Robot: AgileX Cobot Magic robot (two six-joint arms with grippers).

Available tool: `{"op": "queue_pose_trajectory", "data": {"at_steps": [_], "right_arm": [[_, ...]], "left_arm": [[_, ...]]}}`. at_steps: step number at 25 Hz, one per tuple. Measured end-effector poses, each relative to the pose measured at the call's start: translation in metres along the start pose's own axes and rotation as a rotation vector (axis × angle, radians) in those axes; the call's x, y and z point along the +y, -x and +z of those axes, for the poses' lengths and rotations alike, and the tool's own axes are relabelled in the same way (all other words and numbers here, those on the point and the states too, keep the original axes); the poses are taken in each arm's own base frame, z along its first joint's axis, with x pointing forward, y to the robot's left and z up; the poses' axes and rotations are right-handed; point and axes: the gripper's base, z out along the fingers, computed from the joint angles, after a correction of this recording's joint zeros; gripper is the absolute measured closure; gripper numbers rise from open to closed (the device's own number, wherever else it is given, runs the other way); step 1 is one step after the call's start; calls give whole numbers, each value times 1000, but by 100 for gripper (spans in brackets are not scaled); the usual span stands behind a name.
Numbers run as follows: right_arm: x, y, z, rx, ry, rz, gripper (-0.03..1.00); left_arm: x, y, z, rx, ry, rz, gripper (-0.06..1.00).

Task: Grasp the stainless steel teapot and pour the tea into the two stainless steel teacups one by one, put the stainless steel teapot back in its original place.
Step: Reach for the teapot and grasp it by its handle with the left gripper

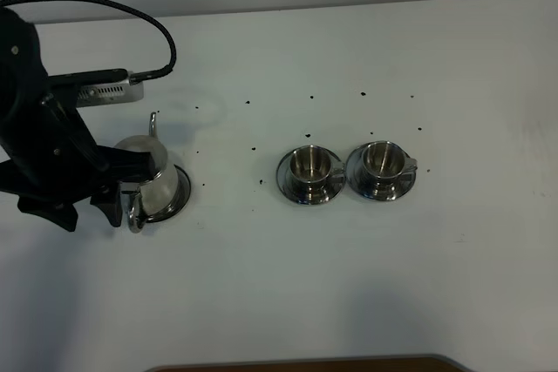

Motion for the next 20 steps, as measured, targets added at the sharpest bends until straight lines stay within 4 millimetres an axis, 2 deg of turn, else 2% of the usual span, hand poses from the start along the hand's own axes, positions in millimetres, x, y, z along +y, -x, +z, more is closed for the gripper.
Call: {"op": "queue_pose_trajectory", "data": {"at_steps": [5,9,20], "right_arm": [[0,0,0,0,0,0,57],[0,0,0,0,0,0,57],[0,0,0,0,0,0,57]], "left_arm": [[-5,19,2,38,4,34,44],[-8,31,13,66,10,63,44],[-10,50,33,42,37,178,44]]}}
